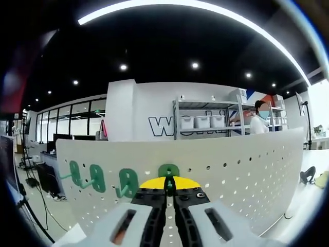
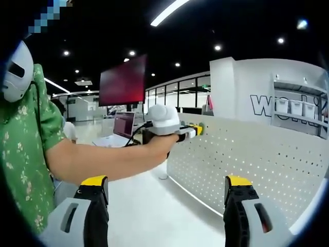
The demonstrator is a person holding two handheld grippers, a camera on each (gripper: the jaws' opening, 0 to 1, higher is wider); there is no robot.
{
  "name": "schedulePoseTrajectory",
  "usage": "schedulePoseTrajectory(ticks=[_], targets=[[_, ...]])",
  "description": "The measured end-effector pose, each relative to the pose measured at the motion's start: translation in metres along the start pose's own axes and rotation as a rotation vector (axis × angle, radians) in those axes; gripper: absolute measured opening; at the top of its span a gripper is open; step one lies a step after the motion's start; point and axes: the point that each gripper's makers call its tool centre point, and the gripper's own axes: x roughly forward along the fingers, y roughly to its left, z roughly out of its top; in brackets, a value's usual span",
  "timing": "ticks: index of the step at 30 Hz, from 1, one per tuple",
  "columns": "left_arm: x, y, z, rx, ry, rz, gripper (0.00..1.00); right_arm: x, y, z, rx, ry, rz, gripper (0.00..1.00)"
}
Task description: Insert the hook assembly into the mounting plate slot until the hook locks in place.
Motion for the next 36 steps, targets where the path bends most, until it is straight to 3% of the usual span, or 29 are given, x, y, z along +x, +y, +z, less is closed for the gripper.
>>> schedulePoseTrajectory(ticks=[8, 20, 22, 36], targets=[[0.0, 0.0001, -0.0003, 0.023, 0.001, 0.014, 0.03, 0.0009, 0.0002, -0.0004, 0.0, 0.0, 0.001, 0.96], [0.0, 0.0004, -0.001, -0.003, 0.008, 0.032, 0.04, 0.001, 0.0007, -0.0012, 0.003, 0.0, 0.001, 0.95], [-0.0004, -0.001, -0.0006, 0.054, 0.011, 0.042, 0.04, 0.0007, 0.0003, -0.0019, 0.002, 0.002, -0.001, 0.95], [0.002, 0.0025, -0.0032, 0.036, 0.02, 0.049, 0.04, 0.0007, -0.0019, -0.0049, 0.007, 0.004, -0.003, 0.95]])
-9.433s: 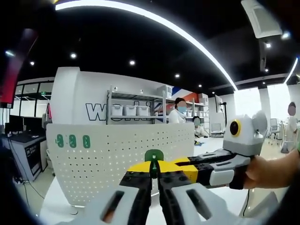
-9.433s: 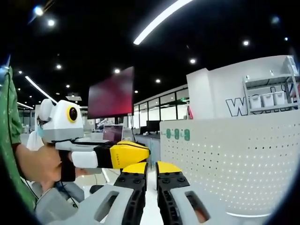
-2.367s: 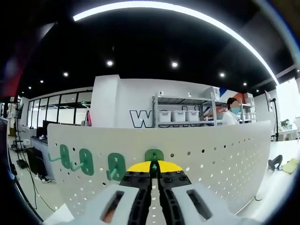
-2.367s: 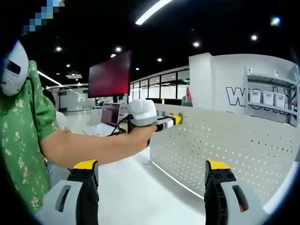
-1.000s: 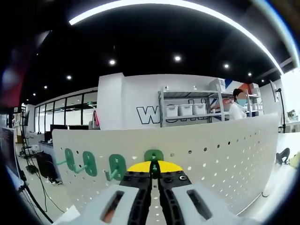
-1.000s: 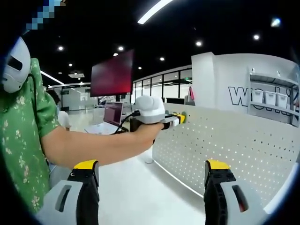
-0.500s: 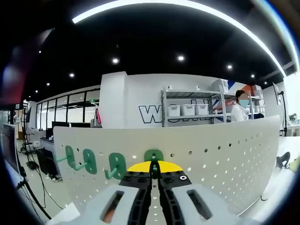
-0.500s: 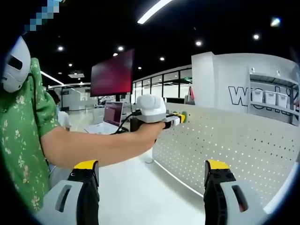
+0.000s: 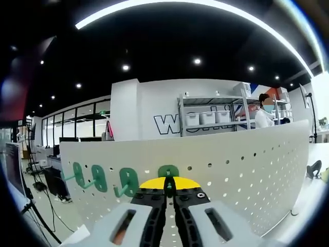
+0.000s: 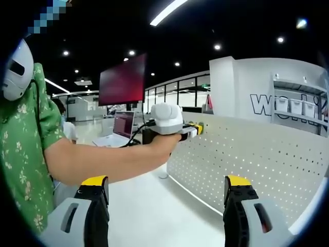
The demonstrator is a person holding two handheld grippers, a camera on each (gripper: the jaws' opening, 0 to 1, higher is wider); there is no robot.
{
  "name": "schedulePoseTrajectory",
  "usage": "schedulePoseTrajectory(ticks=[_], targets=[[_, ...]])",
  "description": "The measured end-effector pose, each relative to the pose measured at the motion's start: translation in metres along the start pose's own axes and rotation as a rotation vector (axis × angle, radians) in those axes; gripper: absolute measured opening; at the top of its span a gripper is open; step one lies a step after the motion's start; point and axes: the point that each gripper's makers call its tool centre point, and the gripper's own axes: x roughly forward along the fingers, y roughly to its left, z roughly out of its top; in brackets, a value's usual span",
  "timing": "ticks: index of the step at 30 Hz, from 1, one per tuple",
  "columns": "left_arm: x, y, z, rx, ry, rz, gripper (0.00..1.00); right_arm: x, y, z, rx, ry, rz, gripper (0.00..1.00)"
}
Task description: Insert the hook assembly into the mounting plate slot until the hook locks in place.
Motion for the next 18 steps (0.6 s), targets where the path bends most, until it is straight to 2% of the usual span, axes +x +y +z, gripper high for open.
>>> schedulePoseTrajectory(ticks=[18], targets=[[0.0002, -0.0014, -0.0037, -0.01, -0.02, -0.015, 0.04, 0.0001, 0.0, 0.002, -0.004, -0.005, 0.0, 0.95]])
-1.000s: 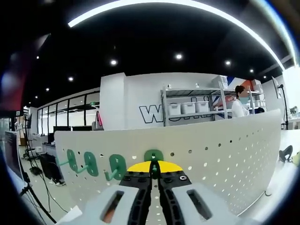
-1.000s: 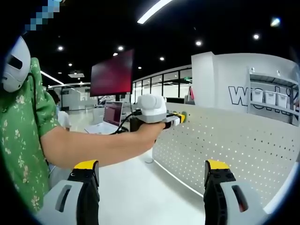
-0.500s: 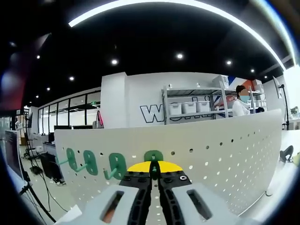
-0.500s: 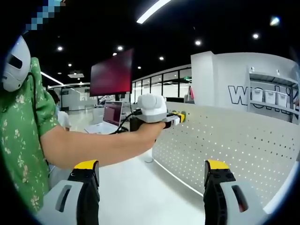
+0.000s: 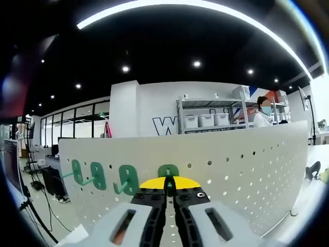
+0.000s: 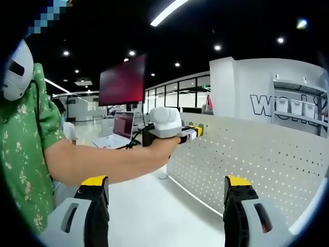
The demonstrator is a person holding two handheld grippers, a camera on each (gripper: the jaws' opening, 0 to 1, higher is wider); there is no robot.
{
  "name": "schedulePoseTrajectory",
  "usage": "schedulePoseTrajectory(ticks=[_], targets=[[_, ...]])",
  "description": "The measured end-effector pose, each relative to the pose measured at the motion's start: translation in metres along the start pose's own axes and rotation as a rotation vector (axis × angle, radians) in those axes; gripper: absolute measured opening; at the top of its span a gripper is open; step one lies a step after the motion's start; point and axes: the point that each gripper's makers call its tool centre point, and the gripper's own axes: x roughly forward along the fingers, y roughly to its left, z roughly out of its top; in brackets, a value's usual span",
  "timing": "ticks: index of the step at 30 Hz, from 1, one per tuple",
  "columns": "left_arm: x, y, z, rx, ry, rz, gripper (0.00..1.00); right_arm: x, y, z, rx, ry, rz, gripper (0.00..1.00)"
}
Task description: Insert the hook assembly into the mounting plate slot until the hook locks in place.
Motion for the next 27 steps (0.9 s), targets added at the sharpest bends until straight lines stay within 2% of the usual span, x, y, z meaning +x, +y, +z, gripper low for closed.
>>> schedulePoseTrajectory(ticks=[8, 27], targets=[[-0.001, -0.001, 0.0, 0.007, 0.012, -0.018, 0.05, 0.0, 0.001, 0.0, -0.003, 0.004, -0.001, 0.95], [-0.005, -0.01, 0.002, -0.022, 0.005, -0.078, 0.19, 0.001, 0.006, 0.002, -0.008, 0.003, 0.0, 0.95]])
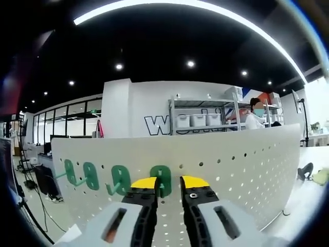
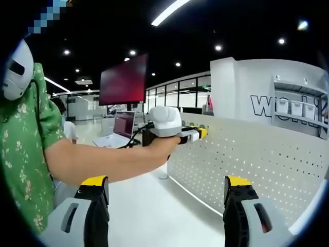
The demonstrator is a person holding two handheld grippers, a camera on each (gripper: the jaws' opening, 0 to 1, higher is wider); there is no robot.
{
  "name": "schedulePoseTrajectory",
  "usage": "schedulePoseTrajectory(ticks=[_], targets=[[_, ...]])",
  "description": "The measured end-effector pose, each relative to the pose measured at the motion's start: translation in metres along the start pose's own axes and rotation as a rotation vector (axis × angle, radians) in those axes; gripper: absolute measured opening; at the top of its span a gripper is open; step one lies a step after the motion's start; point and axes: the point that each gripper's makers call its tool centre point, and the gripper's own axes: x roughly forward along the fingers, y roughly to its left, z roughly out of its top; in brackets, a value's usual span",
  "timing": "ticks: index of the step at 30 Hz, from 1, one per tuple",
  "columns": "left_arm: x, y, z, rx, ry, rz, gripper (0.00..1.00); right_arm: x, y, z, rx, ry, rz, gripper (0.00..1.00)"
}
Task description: Insert the hook assembly into the mounting plate slot until the hook locks in place.
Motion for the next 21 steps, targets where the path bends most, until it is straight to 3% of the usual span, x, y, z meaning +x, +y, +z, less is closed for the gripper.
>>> schedulePoseTrajectory(ticks=[21], targets=[[-0.0086, 0.0008, -0.0037, -0.032, 0.018, -0.051, 0.36, 0.0037, 0.0036, 0.003, -0.008, -0.005, 0.001, 0.95]])
